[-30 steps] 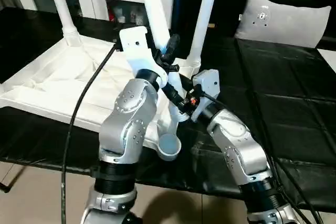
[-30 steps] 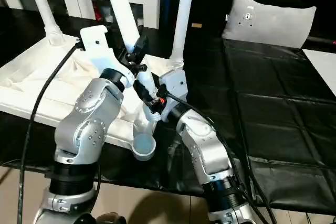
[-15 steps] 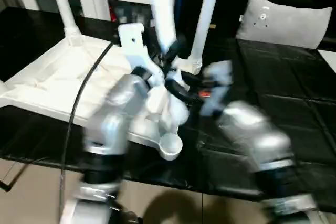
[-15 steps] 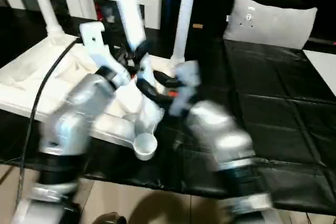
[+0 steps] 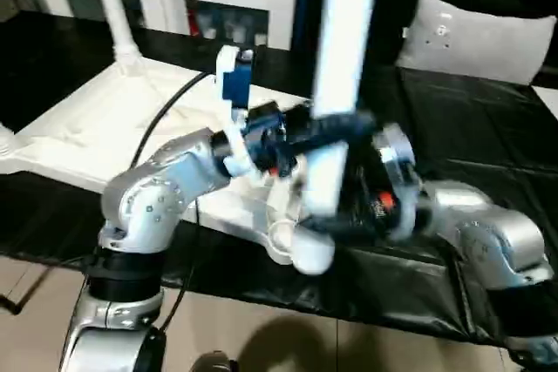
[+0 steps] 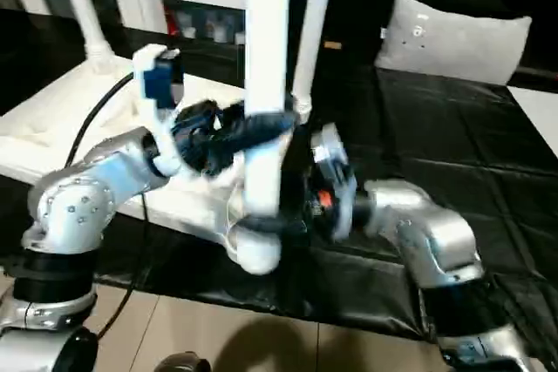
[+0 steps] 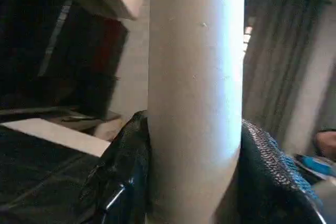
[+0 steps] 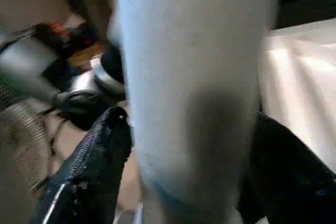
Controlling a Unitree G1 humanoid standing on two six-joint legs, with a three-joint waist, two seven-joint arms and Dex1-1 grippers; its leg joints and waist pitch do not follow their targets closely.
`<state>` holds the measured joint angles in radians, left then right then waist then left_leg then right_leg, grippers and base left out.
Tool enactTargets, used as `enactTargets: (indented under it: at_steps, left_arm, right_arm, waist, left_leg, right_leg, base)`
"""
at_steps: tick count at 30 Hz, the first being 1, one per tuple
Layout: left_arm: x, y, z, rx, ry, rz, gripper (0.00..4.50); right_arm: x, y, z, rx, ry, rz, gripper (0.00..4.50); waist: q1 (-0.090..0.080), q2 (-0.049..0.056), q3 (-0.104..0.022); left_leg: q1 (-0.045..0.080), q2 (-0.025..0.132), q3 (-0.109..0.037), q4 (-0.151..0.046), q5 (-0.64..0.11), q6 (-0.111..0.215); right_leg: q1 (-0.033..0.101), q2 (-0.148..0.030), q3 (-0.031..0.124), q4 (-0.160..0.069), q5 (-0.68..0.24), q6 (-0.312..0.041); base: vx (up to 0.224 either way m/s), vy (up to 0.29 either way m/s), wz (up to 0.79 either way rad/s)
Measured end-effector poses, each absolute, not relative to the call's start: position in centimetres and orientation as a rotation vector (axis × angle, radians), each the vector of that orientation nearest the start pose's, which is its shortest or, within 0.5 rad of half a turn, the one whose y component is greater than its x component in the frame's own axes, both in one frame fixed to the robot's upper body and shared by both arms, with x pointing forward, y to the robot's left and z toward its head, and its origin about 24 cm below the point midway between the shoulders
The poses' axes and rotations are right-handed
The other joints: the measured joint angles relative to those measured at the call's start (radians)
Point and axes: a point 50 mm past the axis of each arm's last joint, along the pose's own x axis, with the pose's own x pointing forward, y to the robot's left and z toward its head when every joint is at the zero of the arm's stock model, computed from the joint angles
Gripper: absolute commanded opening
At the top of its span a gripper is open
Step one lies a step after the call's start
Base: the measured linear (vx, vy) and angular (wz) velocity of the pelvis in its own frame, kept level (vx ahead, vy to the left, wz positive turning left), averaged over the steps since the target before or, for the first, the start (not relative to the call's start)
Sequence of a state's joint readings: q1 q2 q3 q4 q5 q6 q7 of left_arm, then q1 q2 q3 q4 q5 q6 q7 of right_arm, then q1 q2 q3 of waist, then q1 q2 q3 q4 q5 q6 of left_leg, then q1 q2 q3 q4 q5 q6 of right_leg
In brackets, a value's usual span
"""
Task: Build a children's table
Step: Pick table leg
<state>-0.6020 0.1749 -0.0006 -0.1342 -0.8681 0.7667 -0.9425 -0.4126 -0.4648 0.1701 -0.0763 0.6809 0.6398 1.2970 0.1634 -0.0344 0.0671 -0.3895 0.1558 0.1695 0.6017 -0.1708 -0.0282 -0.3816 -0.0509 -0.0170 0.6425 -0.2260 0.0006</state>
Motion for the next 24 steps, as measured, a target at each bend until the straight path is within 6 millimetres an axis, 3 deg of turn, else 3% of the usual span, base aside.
enactTargets:
  at_steps: [11, 23, 24]
  left_arm:
    - [27.14, 7.25, 20.13, -0.509, -0.114, -1.643, 1.81]
    - [27.30, 7.41, 19.94, -0.477, -0.101, -1.612, 1.81]
    - [27.33, 7.49, 19.95, -0.464, -0.103, -1.598, 2.37]
  right_arm:
    - [25.17, -12.04, 12.67, 0.284, 0.235, 1.705, 2.09]
    - [25.14, -11.82, 12.36, 0.297, 0.240, 1.687, 1.94]
    - [25.30, -11.61, 12.30, 0.298, 0.224, 1.669, 1.94]
  waist:
    - [0.008, -0.001, 0.000]
    - [0.008, -0.001, 0.000]
    - [0.008, -0.001, 0.000]
  left_leg:
    - [0.001, 0.000, 0.006, 0.000, 0.001, 0.002]
    - [0.001, 0.000, 0.006, 0.000, 0.001, 0.002]
    - [0.001, 0.000, 0.006, 0.000, 0.001, 0.002]
  right_leg:
    - [0.001, -0.005, -0.001, 0.001, 0.000, 0.000]
    - [0.000, -0.005, -0.001, 0.001, 0.000, 0.000]
    - [0.000, -0.005, -0.001, 0.001, 0.000, 0.000]
  base:
    - [0.000, 0.000, 0.00]
    - [0.000, 0.000, 0.00]
    - [0.000, 0.000, 0.00]
